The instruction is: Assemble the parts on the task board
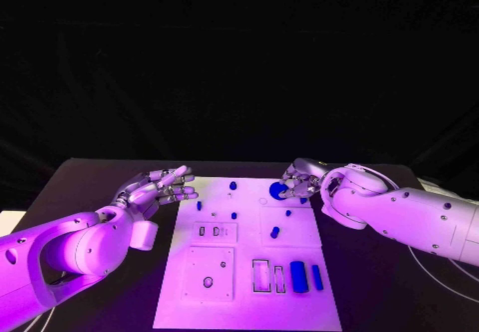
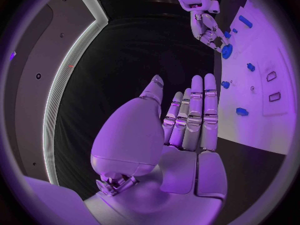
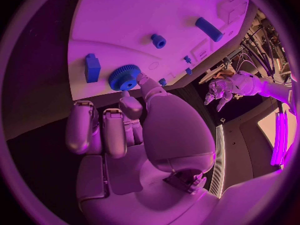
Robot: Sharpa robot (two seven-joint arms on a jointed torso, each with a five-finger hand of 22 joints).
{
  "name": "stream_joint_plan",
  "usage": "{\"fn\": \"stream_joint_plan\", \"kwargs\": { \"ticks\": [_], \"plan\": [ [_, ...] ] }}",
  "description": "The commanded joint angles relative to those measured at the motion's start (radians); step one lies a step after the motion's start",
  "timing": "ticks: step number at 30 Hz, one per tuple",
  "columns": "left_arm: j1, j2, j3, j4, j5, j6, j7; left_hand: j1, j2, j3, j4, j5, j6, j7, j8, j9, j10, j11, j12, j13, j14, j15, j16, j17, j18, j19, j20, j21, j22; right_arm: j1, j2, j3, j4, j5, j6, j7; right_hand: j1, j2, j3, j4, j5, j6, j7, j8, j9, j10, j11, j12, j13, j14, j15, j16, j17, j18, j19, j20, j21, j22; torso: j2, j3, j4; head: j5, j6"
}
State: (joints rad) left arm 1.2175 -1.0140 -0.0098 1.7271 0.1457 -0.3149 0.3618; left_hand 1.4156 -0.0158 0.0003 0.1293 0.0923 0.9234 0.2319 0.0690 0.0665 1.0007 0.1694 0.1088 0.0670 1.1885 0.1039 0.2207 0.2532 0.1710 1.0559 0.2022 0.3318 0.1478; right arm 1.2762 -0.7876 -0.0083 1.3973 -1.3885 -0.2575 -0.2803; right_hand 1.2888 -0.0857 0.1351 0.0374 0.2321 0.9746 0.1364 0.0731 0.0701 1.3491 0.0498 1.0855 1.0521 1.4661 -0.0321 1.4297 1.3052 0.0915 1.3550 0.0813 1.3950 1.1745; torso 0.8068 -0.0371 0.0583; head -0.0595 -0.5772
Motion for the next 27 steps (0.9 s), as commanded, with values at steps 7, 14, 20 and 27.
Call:
{"fn": "stream_joint_plan", "kwargs": {
  "ticks": [7,14,20,27],
  "plan": [
    [0.002,0.001,0.001,0.007,-0.005,0.023,-0.003,0.006,0.005,0.002,-0.009,0.004,0.000,0.001,0.003,0.001,-0.004,0.001,0.005,0.001,-0.009,-0.001,0.000,0.003,0.008,-0.009,0.001,0.002,0.001,-0.001,0.019,0.000,-0.014,-0.032,0.028,-0.060,0.008,0.012,-0.019,0.013,0.002,-0.003,0.007,0.000,0.000,0.041,0.004,0.123,0.141,0.067,0.011,0.028,0.051,-0.020,0.022,0.006,0.029,0.052,0.001,0.0005,-0.0004,0.004,-0.004],
    [0.002,0.001,0.001,0.007,-0.005,0.025,-0.003,0.008,0.005,0.003,-0.011,0.005,0.000,0.001,0.003,0.001,-0.004,0.001,0.005,0.001,-0.009,-0.001,0.000,0.004,0.008,-0.009,0.001,0.002,0.001,-0.001,0.033,0.000,-0.024,-0.048,0.029,-0.072,0.010,0.011,-0.023,0.014,-0.001,-0.007,0.009,-0.002,-0.001,0.042,0.005,0.131,0.153,0.067,0.012,0.033,0.059,-0.021,0.024,0.007,0.033,0.058,0.000,0.0007,-0.0005,0.004,-0.005],
    [0.002,0.003,0.001,0.006,-0.005,0.027,-0.005,0.009,0.006,0.004,-0.012,0.005,0.000,0.001,0.003,0.001,-0.004,0.001,0.006,0.001,-0.010,-0.001,0.000,0.004,0.008,-0.009,0.001,0.003,0.001,-0.001,0.042,0.000,-0.031,-0.061,0.027,-0.074,0.012,0.010,-0.025,0.013,-0.005,-0.010,0.010,-0.003,-0.001,0.040,0.006,0.131,0.156,0.068,0.013,0.034,0.062,-0.021,0.024,0.008,0.035,0.060,0.001,0.0015,-0.0002,0.004,-0.006],
    [0.002,0.003,0.001,0.004,-0.005,0.028,-0.005,0.010,0.008,0.005,-0.013,0.005,0.001,0.000,0.004,0.001,-0.004,0.001,0.007,0.001,-0.010,-0.001,0.001,0.005,0.008,-0.010,0.001,0.003,0.002,-0.001,0.039,0.000,-0.024,-0.069,-0.033,-0.057,0.020,0.012,-0.027,0.011,0.000,-0.003,0.009,0.002,0.000,0.054,0.006,0.164,0.192,0.070,0.014,0.044,0.079,-0.025,0.033,0.009,0.044,0.080,0.001,0.0017,-0.0005,0.004,-0.006]
  ]
}}
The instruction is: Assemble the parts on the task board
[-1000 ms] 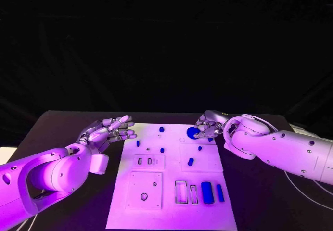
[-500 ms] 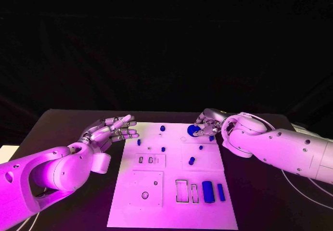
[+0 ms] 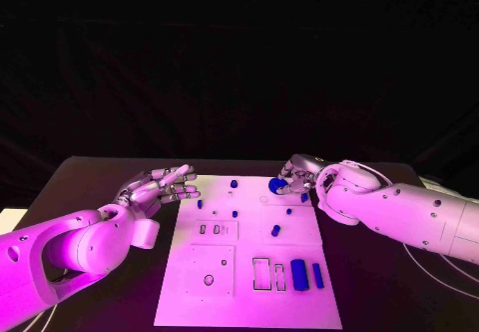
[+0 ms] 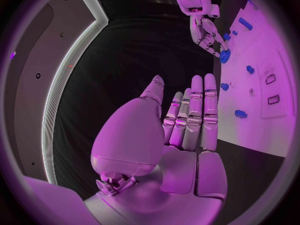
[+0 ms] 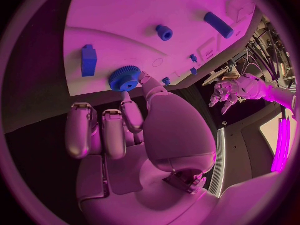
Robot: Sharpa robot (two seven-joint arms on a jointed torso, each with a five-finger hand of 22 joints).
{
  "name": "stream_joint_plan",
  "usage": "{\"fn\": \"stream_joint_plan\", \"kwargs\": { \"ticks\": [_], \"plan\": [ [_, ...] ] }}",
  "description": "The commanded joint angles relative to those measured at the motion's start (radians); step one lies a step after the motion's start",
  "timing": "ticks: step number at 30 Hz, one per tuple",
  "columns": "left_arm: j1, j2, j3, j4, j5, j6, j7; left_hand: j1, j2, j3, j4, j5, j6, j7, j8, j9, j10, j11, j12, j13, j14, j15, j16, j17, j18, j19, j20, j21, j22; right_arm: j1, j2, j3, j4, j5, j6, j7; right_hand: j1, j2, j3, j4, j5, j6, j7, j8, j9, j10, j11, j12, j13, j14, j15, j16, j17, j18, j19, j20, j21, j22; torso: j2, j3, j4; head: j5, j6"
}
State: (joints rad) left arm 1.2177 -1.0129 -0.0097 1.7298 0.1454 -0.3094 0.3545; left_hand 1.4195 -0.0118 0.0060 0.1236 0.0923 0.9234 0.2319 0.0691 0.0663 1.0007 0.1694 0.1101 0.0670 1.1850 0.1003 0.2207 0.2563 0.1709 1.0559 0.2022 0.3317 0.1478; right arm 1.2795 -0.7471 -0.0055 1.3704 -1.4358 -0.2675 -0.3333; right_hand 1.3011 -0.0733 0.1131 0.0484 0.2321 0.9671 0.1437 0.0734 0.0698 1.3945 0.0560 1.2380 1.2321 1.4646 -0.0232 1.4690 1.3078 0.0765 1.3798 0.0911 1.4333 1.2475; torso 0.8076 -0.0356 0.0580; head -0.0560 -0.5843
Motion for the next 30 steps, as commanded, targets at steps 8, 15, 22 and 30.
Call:
{"fn": "stream_joint_plan", "kwargs": {
  "ticks": [8,15,22,30],
  "plan": [
    [0.002,0.004,0.001,-0.005,-0.005,0.022,0.004,0.007,0.005,0.000,-0.008,0.005,0.001,0.000,0.004,0.001,-0.004,0.001,0.007,0.001,-0.007,0.002,0.001,0.003,0.008,-0.010,0.001,0.003,0.002,-0.008,-0.013,-0.003,0.031,-0.016,-0.116,0.029,0.010,0.001,-0.007,0.001,0.006,0.014,0.001,0.006,0.002,0.020,-0.001,0.036,0.038,0.073,0.005,0.010,0.085,-0.012,0.013,0.000,0.012,0.019,0.000,0.0013,0.0005,0.000,0.002],
    [0.002,0.006,0.001,-0.008,-0.005,0.023,0.004,0.007,0.005,0.000,-0.008,0.005,0.001,0.000,0.004,0.001,-0.004,0.001,0.007,0.001,-0.007,0.002,0.001,0.003,0.008,-0.010,0.001,0.003,0.002,-0.008,-0.016,-0.002,0.031,-0.012,-0.118,0.019,0.010,-0.001,-0.009,0.000,0.008,0.013,0.001,0.006,0.002,0.017,-0.001,0.032,0.036,0.073,0.005,0.011,0.087,-0.013,0.015,0.000,0.014,0.023,0.001,-0.0003,0.0009,0.001,0.000],
    [0.002,0.009,0.001,-0.009,-0.005,0.025,0.002,0.007,0.005,0.001,-0.009,0.005,0.001,-0.001,0.004,0.001,-0.004,0.001,0.007,0.001,-0.007,0.002,0.001,0.003,0.008,-0.010,0.001,0.003,0.002,-0.008,-0.013,-0.002,0.014,-0.014,-0.059,-0.004,0.009,-0.002,-0.011,0.001,0.012,0.011,0.002,0.004,0.001,0.011,0.000,0.024,0.029,0.073,0.006,0.012,0.089,-0.013,0.016,0.000,0.016,0.025,0.002,-0.0004,0.0006,-0.006,0.001],
    [0.002,0.016,0.001,-0.012,-0.005,0.026,0.001,0.007,0.005,0.001,-0.009,0.005,0.001,-0.001,0.004,0.001,-0.004,0.001,0.007,0.001,-0.007,0.002,0.001,0.003,0.008,-0.010,0.001,0.003,0.002,-0.008,-0.004,-0.002,-0.003,-0.005,0.017,-0.008,-0.002,-0.012,-0.025,0.010,0.008,0.000,0.004,0.000,-0.001,0.000,0.003,0.012,0.023,0.072,0.008,0.012,0.090,-0.013,0.013,0.003,0.016,0.026,0.001,0.0002,-0.0002,-0.004,-0.003]
  ]
}}
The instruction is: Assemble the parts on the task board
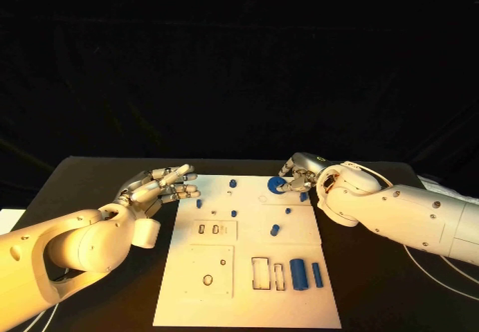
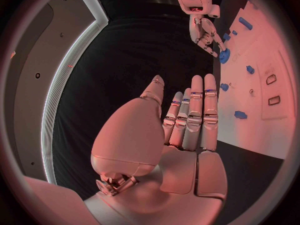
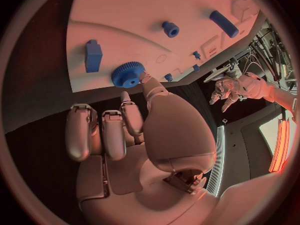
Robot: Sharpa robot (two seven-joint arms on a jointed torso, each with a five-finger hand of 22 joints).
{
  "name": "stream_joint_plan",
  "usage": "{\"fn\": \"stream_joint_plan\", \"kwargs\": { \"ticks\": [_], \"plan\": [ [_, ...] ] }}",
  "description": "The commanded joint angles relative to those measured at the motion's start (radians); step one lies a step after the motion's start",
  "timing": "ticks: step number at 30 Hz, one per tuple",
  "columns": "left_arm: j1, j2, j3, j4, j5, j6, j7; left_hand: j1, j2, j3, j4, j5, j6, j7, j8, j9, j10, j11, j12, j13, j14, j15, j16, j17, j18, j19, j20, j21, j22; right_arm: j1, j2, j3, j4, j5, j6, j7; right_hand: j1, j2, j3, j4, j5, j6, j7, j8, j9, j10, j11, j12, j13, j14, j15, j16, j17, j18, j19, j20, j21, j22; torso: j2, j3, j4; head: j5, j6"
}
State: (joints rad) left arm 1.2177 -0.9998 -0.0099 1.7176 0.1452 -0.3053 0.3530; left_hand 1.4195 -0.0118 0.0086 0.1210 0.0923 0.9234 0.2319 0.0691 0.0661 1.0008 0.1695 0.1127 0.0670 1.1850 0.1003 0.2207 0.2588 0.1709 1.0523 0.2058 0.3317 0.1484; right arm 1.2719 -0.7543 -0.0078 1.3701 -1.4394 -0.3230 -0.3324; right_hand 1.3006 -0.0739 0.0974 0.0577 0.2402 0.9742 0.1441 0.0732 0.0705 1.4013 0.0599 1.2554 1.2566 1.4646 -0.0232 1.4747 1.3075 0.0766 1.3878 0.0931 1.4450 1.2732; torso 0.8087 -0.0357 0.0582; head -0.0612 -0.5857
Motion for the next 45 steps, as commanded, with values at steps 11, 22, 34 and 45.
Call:
{"fn": "stream_joint_plan", "kwargs": {
  "ticks": [11,22,34,45],
  "plan": [
    [0.002,0.007,0.001,-0.002,-0.005,0.025,0.001,0.007,0.005,-0.002,-0.007,0.004,0.001,-0.001,0.004,0.001,-0.004,0.000,0.005,0.001,-0.007,0.002,0.001,0.002,0.008,-0.007,-0.003,0.004,0.001,0.000,0.019,0.000,-0.031,0.015,0.090,-0.007,-0.005,-0.011,-0.013,0.005,-0.002,-0.008,0.004,-0.001,-0.001,-0.009,0.000,-0.008,-0.002,0.072,0.009,0.008,0.092,-0.013,0.004,0.001,0.005,0.001,0.000,-0.0003,0.0018,0.001,-0.002],
    [0.002,0.011,0.001,-0.005,-0.005,0.028,-0.001,0.007,0.005,-0.002,-0.007,0.004,0.002,-0.001,0.004,0.001,-0.004,0.000,0.006,0.001,-0.007,0.002,0.002,0.002,0.008,-0.007,-0.003,0.004,0.002,0.000,0.035,0.000,-0.048,0.024,0.071,-0.011,-0.012,-0.003,-0.017,0.015,0.002,-0.006,0.005,0.001,0.000,-0.007,0.000,-0.003,0.005,0.072,0.010,0.008,0.093,-0.013,0.004,0.002,0.006,0.003,0.000,0.0001,0.0007,0.003,-0.004],
    [0.002,0.016,0.001,-0.009,-0.005,0.031,-0.003,0.006,0.005,-0.002,-0.007,0.004,0.002,-0.001,0.004,0.001,-0.004,0.000,0.006,0.001,-0.007,0.002,0.002,0.002,0.008,-0.007,-0.003,0.004,0.002,0.000,0.041,0.000,-0.048,0.024,0.058,-0.016,-0.021,0.006,-0.027,0.033,0.008,0.011,0.000,0.012,0.003,-0.004,-0.002,0.002,0.015,0.073,0.009,0.009,0.096,-0.014,0.004,0.003,0.009,0.007,0.000,0.0000,0.0010,0.004,-0.005],
    [0.002,0.018,0.001,-0.012,-0.005,0.032,-0.005,0.006,0.005,-0.002,-0.008,0.004,0.002,-0.001,0.005,0.001,-0.003,0.000,0.007,0.001,-0.007,0.002,0.002,0.003,0.008,-0.007,-0.003,0.005,0.002,0.001,0.043,0.000,-0.046,0.024,0.053,-0.017,-0.045,0.005,-0.044,0.056,0.007,0.016,-0.002,0.016,0.003,-0.002,-0.004,0.004,0.020,0.073,0.007,0.010,0.099,-0.014,0.004,0.001,0.010,0.008,0.000,0.0002,0.0004,0.003,-0.006]
  ]
}}
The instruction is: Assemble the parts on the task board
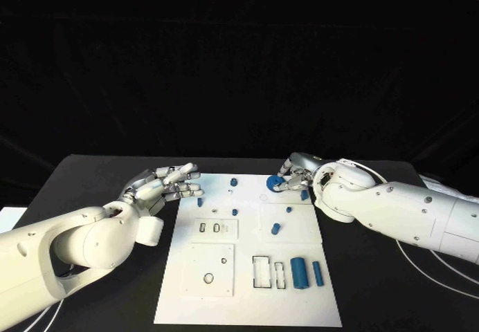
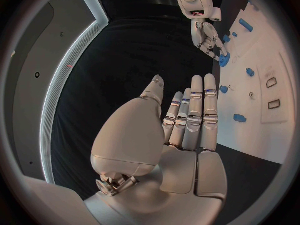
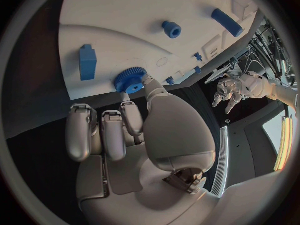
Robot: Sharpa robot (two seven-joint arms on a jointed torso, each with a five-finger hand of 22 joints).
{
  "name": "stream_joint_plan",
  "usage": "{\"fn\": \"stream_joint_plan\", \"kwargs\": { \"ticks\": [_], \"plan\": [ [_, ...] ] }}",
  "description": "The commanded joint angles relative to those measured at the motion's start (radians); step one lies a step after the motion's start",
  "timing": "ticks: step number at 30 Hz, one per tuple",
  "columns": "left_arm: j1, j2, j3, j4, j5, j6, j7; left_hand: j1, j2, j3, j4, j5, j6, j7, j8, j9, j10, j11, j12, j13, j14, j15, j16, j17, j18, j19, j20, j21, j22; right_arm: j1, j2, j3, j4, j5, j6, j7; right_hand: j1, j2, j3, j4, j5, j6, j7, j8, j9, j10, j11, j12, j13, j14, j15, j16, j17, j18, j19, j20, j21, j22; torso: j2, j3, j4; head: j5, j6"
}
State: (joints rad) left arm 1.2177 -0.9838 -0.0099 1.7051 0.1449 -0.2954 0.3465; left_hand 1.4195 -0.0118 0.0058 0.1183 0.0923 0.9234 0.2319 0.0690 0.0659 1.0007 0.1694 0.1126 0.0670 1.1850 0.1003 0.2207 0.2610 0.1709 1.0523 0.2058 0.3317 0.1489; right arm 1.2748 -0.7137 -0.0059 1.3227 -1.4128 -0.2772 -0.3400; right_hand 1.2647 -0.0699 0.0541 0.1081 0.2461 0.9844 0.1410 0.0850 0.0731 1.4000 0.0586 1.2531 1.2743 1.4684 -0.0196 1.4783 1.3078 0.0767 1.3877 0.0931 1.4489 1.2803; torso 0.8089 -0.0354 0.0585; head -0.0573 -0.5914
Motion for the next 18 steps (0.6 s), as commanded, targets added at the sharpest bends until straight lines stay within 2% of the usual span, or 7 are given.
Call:
{"fn": "stream_joint_plan", "kwargs": {
  "ticks": [1,10,18],
  "plan": [
    [0.002,0.002,0.001,0.001,-0.004,0.022,0.001,0.006,0.005,0.000,-0.005,0.004,0.002,-0.001,0.005,0.002,-0.003,0.000,0.007,0.001,-0.007,0.002,0.002,0.001,0.008,-0.007,-0.003,0.005,0.001,-0.002,0.003,-0.002,0.001,-0.005,0.007,-0.011,-0.009,0.001,-0.001,0.006,0.001,0.006,0.001,0.004,0.001,0.000,-0.003,0.007,0.003,0.069,0.004,0.007,0.099,-0.014,0.004,0.001,0.006,0.002,0.000,-0.0002,0.0003,-0.001,-0.001],
    [0.002,0.004,0.001,0.001,-0.004,0.022,-0.001,0.006,0.005,0.001,-0.006,0.004,0.002,-0.001,0.005,0.002,-0.003,0.000,0.007,0.001,-0.007,0.002,0.002,0.001,0.008,-0.007,-0.003,0.005,0.001,-0.002,0.013,-0.001,0.002,-0.072,-0.008,-0.033,0.076,0.023,0.032,-0.039,-0.077,0.032,-0.005,0.016,0.004,0.007,-0.010,0.014,0.018,0.071,-0.002,0.012,0.109,-0.015,0.007,-0.003,0.011,0.011,0.000,0.0003,0.0001,-0.002,-0.003],
    [0.002,0.004,0.001,0.002,-0.010,0.020,-0.008,0.008,0.005,0.002,-0.008,0.004,0.003,-0.002,0.005,0.002,-0.003,0.000,0.008,0.001,-0.008,0.001,0.002,0.002,0.008,-0.007,-0.003,0.005,0.002,-0.002,0.027,-0.002,-0.006,-0.131,0.007,-0.059,0.101,0.028,0.052,-0.058,-0.089,0.050,-0.008,0.024,0.005,0.009,-0.013,0.015,0.023,0.071,-0.005,0.012,0.110,-0.016,0.008,-0.006,0.012,0.013,0.000,0.0001,0.0006,-0.001,-0.004]
  ]
}}
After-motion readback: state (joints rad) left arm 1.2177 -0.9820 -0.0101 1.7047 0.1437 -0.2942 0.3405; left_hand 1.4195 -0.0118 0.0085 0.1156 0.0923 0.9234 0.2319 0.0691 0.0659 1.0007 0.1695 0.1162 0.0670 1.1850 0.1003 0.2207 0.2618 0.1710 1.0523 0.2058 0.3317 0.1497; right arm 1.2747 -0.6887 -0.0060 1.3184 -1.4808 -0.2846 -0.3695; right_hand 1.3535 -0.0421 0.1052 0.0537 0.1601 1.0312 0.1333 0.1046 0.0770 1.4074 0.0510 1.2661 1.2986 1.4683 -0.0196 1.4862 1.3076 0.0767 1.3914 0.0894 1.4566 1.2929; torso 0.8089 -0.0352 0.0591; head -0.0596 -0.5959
